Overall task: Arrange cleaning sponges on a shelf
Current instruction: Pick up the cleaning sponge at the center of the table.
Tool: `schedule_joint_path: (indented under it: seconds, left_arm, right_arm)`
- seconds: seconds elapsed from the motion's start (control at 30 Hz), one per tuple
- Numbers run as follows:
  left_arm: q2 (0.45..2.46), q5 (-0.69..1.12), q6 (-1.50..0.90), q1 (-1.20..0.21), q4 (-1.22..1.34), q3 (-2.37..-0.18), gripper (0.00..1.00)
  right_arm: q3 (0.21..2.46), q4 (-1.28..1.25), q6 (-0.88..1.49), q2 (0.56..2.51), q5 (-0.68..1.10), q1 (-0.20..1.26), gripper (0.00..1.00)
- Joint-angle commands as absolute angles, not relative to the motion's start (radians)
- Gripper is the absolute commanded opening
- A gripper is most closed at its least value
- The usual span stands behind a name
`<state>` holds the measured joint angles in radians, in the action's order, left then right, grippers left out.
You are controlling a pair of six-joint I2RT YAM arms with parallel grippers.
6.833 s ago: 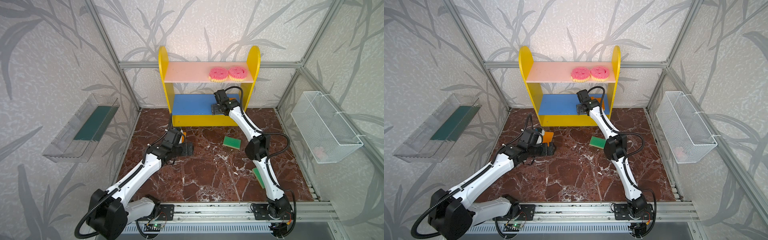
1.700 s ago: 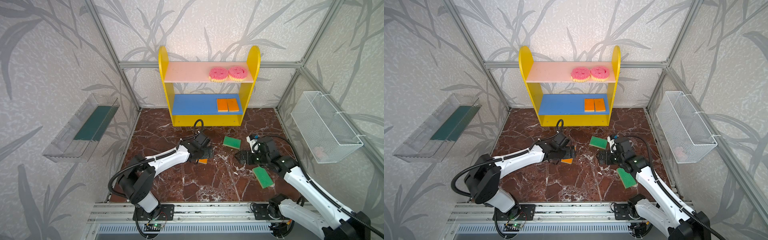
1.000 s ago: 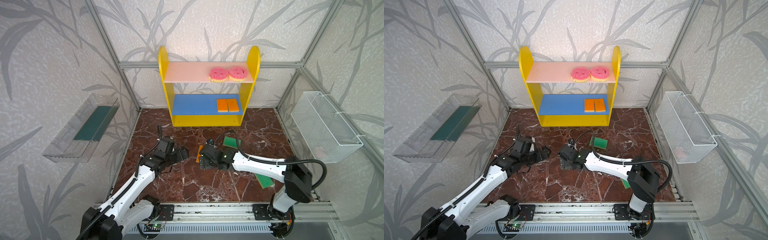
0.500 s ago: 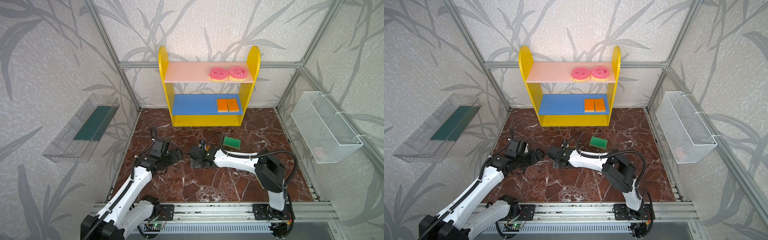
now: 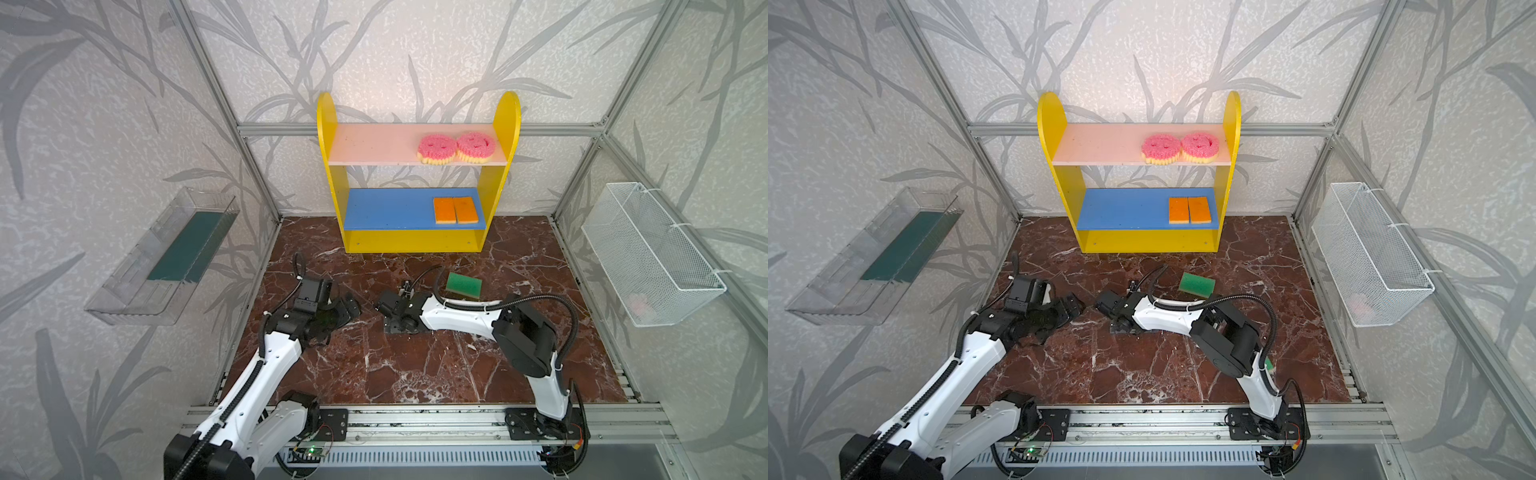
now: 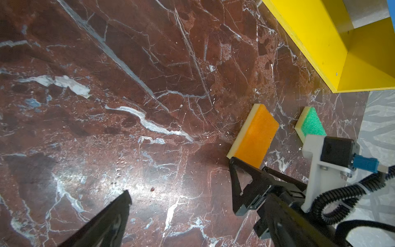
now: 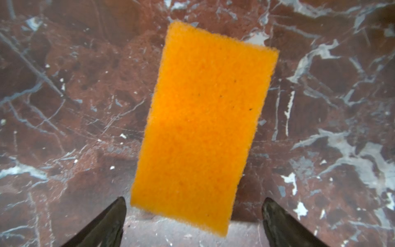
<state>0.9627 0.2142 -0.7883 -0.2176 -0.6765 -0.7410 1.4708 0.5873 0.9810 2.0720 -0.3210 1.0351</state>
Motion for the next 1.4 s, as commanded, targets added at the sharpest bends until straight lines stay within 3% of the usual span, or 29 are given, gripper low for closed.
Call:
schedule_joint_path:
  seconds: [0.0,0.67,1.37]
  left_arm:
    - [0.951,0.220,-0.798,-0.207,-0.681,-0.730,0.99]
    - [0.927,0.219,-0.788,-0.187,-0.668,-0.710,0.99]
    - [0.933,0.272,-0.789,-0.153,-0.614,-0.680,0.99]
  right_arm:
    - [1.490,0.605,0.999,2.105,-0.326,1.032,0.97]
    - [1.585,0.605,0.998,2.194,-0.299,0.991,0.99]
    - [1.419,0.644,0.948,2.122,-0.355,0.991,0.83]
